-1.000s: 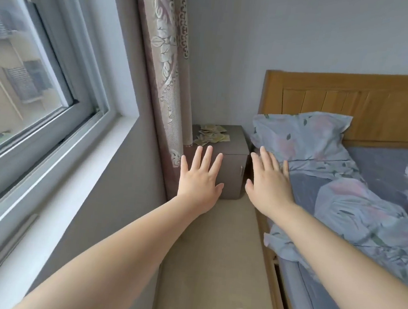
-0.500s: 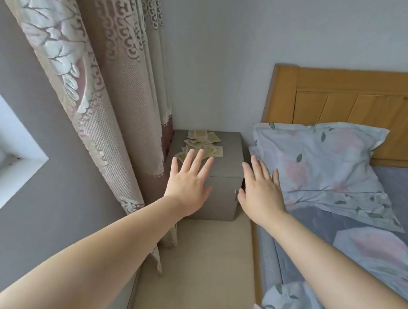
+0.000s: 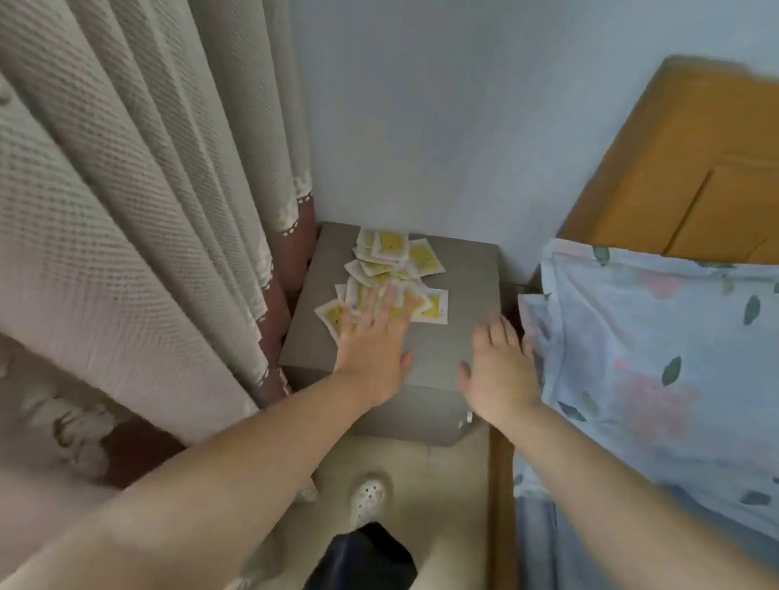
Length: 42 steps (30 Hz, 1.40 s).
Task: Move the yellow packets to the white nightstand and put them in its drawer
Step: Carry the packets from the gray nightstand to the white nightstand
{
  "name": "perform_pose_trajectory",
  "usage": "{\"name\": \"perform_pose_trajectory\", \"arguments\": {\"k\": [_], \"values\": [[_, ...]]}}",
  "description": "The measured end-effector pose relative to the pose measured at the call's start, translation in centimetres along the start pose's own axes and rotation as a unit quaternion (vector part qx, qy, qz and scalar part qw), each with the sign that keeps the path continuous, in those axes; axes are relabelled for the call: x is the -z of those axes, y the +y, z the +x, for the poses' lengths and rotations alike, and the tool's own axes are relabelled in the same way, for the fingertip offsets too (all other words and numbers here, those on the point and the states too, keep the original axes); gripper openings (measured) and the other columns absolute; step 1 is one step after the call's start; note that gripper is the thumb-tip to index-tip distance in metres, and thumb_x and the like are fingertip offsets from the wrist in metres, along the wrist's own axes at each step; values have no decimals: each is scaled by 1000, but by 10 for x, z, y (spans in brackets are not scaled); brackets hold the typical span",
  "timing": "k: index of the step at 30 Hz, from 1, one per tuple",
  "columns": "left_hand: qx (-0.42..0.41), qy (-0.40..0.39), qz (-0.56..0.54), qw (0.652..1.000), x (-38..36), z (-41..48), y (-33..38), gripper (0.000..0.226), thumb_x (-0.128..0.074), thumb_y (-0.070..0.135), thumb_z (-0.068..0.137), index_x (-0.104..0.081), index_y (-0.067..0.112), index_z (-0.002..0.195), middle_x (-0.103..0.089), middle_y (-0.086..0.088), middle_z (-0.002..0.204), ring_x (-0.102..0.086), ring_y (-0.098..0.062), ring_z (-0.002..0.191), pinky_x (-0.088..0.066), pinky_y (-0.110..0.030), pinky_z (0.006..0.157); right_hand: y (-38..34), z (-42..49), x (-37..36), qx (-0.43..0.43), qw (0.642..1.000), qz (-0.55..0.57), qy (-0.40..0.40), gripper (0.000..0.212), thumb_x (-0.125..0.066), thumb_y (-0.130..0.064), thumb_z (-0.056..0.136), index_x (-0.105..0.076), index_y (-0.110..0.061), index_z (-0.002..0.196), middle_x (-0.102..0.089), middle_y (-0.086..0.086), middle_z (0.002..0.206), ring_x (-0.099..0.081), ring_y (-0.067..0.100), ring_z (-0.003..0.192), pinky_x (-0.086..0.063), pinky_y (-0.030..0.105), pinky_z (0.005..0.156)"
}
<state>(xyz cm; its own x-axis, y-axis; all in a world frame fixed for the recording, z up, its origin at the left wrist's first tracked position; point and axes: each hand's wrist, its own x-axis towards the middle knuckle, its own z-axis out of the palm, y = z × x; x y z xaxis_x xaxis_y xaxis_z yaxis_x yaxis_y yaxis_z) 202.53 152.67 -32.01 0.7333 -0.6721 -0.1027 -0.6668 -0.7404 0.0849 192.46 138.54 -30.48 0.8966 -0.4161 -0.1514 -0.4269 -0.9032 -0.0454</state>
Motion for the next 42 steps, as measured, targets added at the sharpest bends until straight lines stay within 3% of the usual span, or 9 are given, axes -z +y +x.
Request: {"name": "perform_pose_trajectory", "arguments": {"k": [9,15,21,24,28,31,34,38,42], "values": [[88,-135,-67,985,-107,139,-50,66,-32,38,101,10,30,152,21,-3,158,18,-27,146,4,-53,115,4,162,-85,12,985,12,-169,69,-42,-36,97,-6,-13,151,-1,9,160,-7,25,147,-15,45,116],[127,-129,-60,982,-192,190,-76,61,-27,42,102,8,37,151,19,0,159,17,-27,146,2,-55,115,9,239,-153,20,973,87,-214,63,-40,-34,98,-9,-19,151,7,5,160,-3,25,146,-25,54,111],[112,-37,-52,992,-255,208,-92,58,-28,49,92,-32,32,147,-25,-9,157,-22,-33,144,-26,-64,106,-4,295,-206,50,985,88,-142,73,-36,-53,95,-8,-17,152,0,5,160,-1,24,147,-8,50,117],[103,4,-38,994,-271,207,-96,58,-31,48,92,-30,32,148,-23,-8,158,-19,-32,145,-20,-62,109,-14,306,-220,-20,986,131,-100,80,-52,-55,88,-22,-11,147,-21,4,156,-11,23,146,-10,49,115],[100,15,-41,994,-270,206,-96,58,-29,47,93,-29,31,148,-21,-9,158,-18,-32,146,-20,-62,110,-22,314,-215,-53,985,162,-30,61,-74,-45,74,-52,-10,118,-48,7,128,-37,28,125,-27,36,104],[103,10,-37,994,-269,206,-95,59,-30,47,91,-31,31,148,-22,-8,158,-19,-32,145,-20,-63,110,-19,320,-206,-49,983,171,-34,46,-76,-43,73,-59,-12,103,-49,5,115,-41,26,112,-29,30,91],[103,10,-35,994,-268,207,-96,58,-31,46,91,-32,31,147,-24,-8,157,-21,-32,145,-21,-62,109,-13,325,-203,-5,990,134,-41,35,-74,-37,77,-64,-12,99,-49,5,115,-41,27,111,-29,32,92],[103,12,-36,994,-267,207,-95,57,-29,46,92,-31,31,147,-24,-8,157,-21,-32,145,-20,-62,110,3,332,-204,-31,989,129,-64,20,-63,-30,85,-68,-11,86,-50,4,111,-40,30,109,-28,34,91],[107,21,-35,993,-268,206,-96,56,-28,46,93,-25,32,148,-23,-8,158,-21,-31,145,-19,-60,111,15,327,-203,-40,971,237,4,13,-62,-10,84,-60,-5,72,-51,7,93,-45,29,93,-28,28,77]]}}
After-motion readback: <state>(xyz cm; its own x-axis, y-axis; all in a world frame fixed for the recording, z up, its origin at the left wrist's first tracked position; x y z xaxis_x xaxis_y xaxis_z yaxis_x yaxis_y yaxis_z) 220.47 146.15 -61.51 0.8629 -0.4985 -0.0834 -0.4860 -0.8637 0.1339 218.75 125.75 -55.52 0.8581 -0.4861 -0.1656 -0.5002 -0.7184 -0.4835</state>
